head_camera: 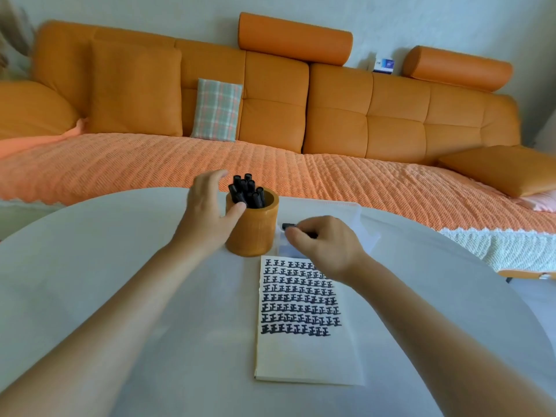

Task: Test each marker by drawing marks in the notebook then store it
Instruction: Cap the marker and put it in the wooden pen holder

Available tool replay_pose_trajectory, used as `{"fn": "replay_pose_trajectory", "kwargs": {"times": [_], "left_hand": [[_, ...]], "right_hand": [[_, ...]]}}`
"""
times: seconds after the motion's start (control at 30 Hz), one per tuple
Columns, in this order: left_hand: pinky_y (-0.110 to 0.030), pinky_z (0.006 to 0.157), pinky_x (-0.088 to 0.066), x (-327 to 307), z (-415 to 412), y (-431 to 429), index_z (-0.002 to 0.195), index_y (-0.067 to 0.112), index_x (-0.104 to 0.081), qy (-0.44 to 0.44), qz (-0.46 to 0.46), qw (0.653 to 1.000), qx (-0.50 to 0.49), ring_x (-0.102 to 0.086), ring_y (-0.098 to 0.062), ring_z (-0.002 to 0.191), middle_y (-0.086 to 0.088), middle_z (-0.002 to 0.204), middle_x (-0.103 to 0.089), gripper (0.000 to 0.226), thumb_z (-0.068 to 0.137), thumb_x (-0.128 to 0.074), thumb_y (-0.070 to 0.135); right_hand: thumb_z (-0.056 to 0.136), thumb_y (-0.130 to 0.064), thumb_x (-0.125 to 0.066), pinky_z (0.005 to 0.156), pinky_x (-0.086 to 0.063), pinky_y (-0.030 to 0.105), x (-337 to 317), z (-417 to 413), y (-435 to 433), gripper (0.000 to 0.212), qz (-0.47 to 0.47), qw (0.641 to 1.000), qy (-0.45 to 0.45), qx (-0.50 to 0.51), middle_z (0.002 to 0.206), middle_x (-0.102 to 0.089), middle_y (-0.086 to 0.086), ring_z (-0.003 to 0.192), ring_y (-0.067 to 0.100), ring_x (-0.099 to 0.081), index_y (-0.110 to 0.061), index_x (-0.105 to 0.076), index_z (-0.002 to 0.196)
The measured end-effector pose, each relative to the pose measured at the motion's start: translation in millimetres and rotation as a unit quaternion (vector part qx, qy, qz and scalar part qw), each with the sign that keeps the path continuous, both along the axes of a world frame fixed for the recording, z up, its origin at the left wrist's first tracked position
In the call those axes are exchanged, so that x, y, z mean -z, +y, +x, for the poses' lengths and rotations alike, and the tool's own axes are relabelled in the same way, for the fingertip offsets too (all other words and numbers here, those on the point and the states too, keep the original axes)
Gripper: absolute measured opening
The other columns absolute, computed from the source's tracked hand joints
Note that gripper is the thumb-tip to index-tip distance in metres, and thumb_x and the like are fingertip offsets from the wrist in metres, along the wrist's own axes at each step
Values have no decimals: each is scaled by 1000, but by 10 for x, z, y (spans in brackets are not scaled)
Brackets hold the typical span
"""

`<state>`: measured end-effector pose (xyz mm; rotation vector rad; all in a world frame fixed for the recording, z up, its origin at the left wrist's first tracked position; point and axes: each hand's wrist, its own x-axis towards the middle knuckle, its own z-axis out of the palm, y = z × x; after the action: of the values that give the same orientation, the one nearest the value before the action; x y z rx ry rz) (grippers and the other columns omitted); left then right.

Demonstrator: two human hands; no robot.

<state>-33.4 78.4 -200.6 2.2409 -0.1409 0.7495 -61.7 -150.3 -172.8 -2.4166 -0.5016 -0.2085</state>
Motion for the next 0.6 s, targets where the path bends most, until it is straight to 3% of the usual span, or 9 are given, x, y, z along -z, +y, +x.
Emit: {"fn": "replay_pose_trajectory", "kwargs": {"times": [0.1, 0.2, 0.27, 0.33, 0.47, 0.53, 0.6], "left_hand": [[-44, 111, -36, -8, 65, 43, 149, 22, -29, 62, -32, 996, 47, -36, -15, 136, 1, 150, -35, 63, 94, -57, 35], [-44, 112, -37, -29, 79, 17, 150, 22, -30, 84, -61, 992, 75, -38, -16, 137, 1, 152, -36, 60, 96, -55, 33], [-44, 112, -37, -33, 81, 11, 149, 20, -33, 83, -74, 991, 80, -38, -17, 138, -1, 152, -39, 58, 97, -55, 31], [-43, 111, -38, -36, 81, 13, 148, 19, -36, 71, -76, 991, 79, -40, -17, 137, -2, 149, -43, 56, 97, -55, 30], [-40, 109, -39, -40, 79, 10, 147, 20, -38, 65, -67, 993, 68, -42, -17, 133, -3, 145, -47, 54, 97, -55, 31], [-39, 109, -39, -47, 85, 11, 147, 19, -37, 64, -70, 993, 64, -42, -18, 133, -3, 145, -47, 55, 96, -55, 30], [-34, 109, -37, -55, 84, 7, 148, 19, -35, 62, -74, 993, 68, -41, -18, 134, -3, 145, -46, 55, 97, -54, 29]], "right_hand": [[92, -52, -53, 55, -34, 38, -159, 164, 159, 48, 130, 990, 38, -43, 56, -35, -4, 51, 12, -31, -19, -44, 58], [100, -45, -48, 52, -34, 28, -327, 360, 280, 37, 228, 970, 57, -57, 66, -45, 3, 55, 14, -38, -15, -68, 93], [105, -30, -43, 54, -40, 29, -412, 515, 358, 28, 267, 962, 42, -47, 73, -49, 2, 59, 16, -45, -19, -64, 120], [105, -15, -40, 63, -48, 33, -495, 643, 446, 33, 303, 952, 25, -28, 78, -53, 2, 67, 16, -53, -19, -55, 135], [102, -7, -47, 90, -54, 39, -594, 832, 608, 31, 349, 937, 12, 4, 87, -68, 2, 92, 17, -69, -18, -55, 129], [100, -9, -52, 94, -54, 41, -573, 876, 679, 24, 340, 940, 23, 1, 89, -73, -1, 97, 18, -71, -20, -58, 121], [98, -11, -57, 89, -53, 35, -505, 888, 725, 20, 289, 957, 12, 7, 90, -75, -4, 95, 14, -71, -22, -58, 114]]}}
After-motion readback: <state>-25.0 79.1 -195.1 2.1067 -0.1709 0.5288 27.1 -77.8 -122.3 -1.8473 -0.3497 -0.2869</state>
